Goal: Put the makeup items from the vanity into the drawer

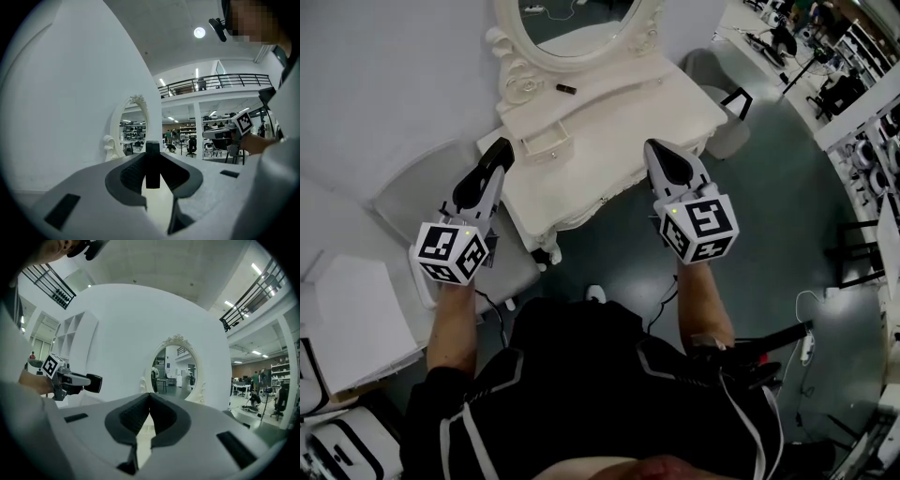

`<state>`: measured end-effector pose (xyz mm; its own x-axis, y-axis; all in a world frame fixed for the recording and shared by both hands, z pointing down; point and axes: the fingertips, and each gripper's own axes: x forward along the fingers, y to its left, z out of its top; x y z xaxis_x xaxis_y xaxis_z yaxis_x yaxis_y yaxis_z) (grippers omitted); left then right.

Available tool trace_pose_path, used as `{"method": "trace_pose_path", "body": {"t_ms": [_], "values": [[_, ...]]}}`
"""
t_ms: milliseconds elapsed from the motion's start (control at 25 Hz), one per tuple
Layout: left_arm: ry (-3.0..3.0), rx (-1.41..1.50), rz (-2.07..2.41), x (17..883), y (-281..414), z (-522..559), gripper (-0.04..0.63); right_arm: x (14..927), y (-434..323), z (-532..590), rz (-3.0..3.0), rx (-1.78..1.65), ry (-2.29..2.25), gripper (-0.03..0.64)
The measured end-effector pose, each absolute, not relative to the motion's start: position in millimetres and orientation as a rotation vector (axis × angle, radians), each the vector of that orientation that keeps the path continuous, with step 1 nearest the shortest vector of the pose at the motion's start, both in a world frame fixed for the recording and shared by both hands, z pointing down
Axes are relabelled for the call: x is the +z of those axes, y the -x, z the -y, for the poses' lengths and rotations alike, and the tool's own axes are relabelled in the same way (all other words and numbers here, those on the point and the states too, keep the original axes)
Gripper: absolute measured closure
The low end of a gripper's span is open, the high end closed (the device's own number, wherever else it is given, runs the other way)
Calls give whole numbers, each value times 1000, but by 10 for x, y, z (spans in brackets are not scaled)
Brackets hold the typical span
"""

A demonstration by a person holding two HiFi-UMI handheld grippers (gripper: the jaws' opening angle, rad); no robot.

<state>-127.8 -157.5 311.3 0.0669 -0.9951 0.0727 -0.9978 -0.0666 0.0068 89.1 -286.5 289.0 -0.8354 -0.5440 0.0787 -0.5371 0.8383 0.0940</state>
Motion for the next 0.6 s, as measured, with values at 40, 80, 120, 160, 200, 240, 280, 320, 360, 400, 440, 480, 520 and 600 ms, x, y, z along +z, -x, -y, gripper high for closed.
{"method": "trace_pose_path", "body": {"t_ms": [40,80,120,160,200,240,280,320,360,400,440,480,520,600], "values": [[-2253,81,2113,3107,1247,1614,502,2908,-895,2919,2911,-103,-849,612],[-2254,90,2113,3104,1226,1654,502,2924,-892,2972,2909,-98,-845,612],[-2256,100,2111,3104,1218,1694,503,2937,-877,3018,2909,-88,-844,612],[-2258,112,2106,3109,1223,1728,503,2945,-852,3049,2910,-78,-841,612],[-2259,122,2100,3118,1239,1757,503,2951,-819,3068,2911,-73,-835,612],[-2261,128,2093,3130,1263,1785,503,2958,-781,3083,2909,-75,-828,612],[-2265,129,2084,3140,1296,1818,503,2966,-737,3102,2905,-81,-826,612],[-2274,131,2073,3148,1337,1859,503,2973,-688,3129,2901,-86,-830,612],[-2285,134,2061,3156,1386,1901,502,2979,-632,3160,2899,-86,-840,612],[-2298,142,2048,3166,1437,1937,503,2988,-569,3185,2897,-81,-853,612],[-2313,152,2034,3179,1488,1958,502,3000,-506,3194,2894,-76,-866,612],[-2327,162,2021,3192,1540,1970,503,3009,-446,3189,2888,-74,-876,612],[-2339,168,2009,3199,1596,1980,503,3009,-390,3181,2880,-78,-885,612],[-2354,170,1986,3202,1721,2016,503,2984,-289,3174,2865,-88,-908,612]]}}
